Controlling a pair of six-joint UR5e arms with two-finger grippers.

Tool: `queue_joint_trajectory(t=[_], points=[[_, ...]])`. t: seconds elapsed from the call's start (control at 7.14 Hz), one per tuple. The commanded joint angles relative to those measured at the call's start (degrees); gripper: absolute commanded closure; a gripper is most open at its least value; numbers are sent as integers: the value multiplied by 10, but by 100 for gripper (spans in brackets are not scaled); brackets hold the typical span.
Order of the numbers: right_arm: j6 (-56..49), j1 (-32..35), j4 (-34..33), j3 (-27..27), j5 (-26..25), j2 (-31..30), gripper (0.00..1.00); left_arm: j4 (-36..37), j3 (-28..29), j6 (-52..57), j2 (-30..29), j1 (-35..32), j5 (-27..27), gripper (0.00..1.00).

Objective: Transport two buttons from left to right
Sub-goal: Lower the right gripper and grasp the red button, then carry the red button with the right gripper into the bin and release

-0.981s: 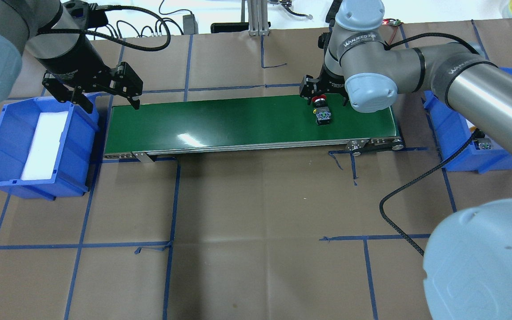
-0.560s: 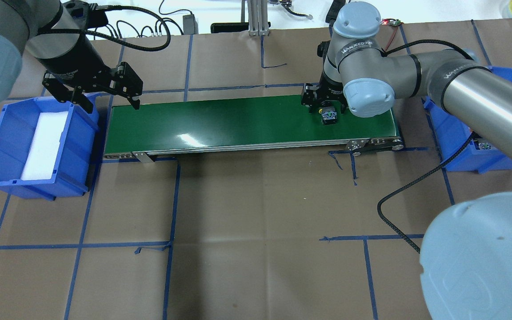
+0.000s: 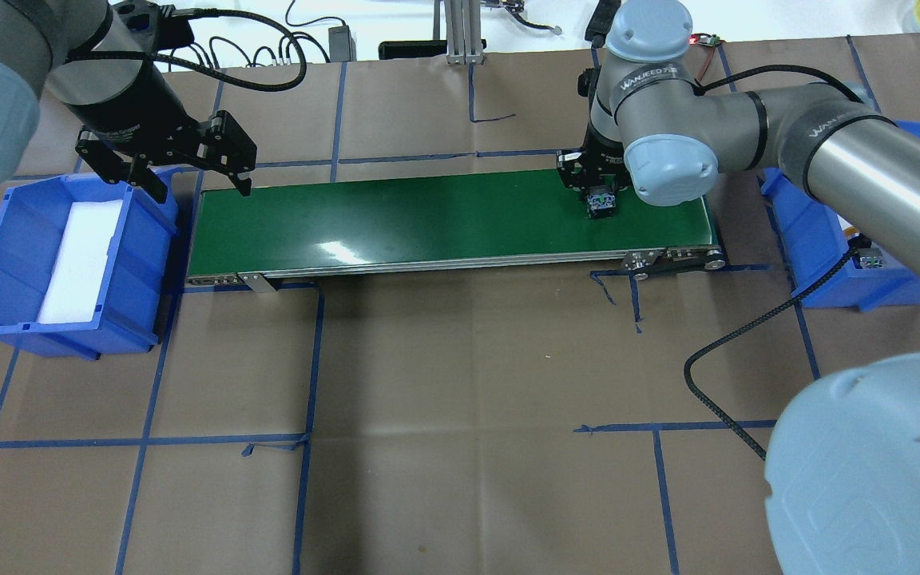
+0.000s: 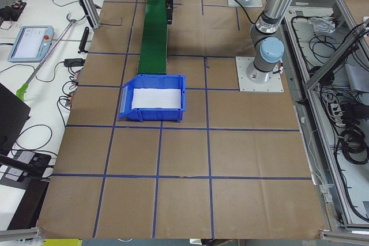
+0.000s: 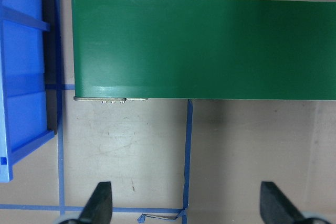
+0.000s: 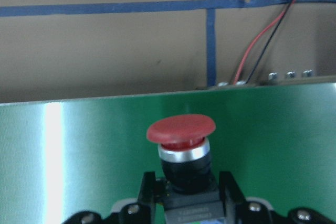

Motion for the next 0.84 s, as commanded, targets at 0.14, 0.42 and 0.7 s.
queue_joint_trajectory(t=[0.14, 0.42, 0.7], points=[[-93, -106, 130, -52, -8, -74, 95, 0, 0, 0, 0, 0, -1, 1], [-208, -212, 187, -99, -7, -71, 95, 0, 0, 0, 0, 0, 0, 1], [-281, -272, 185, -126, -7, -49, 95, 0, -1, 0, 1, 0, -1, 1]])
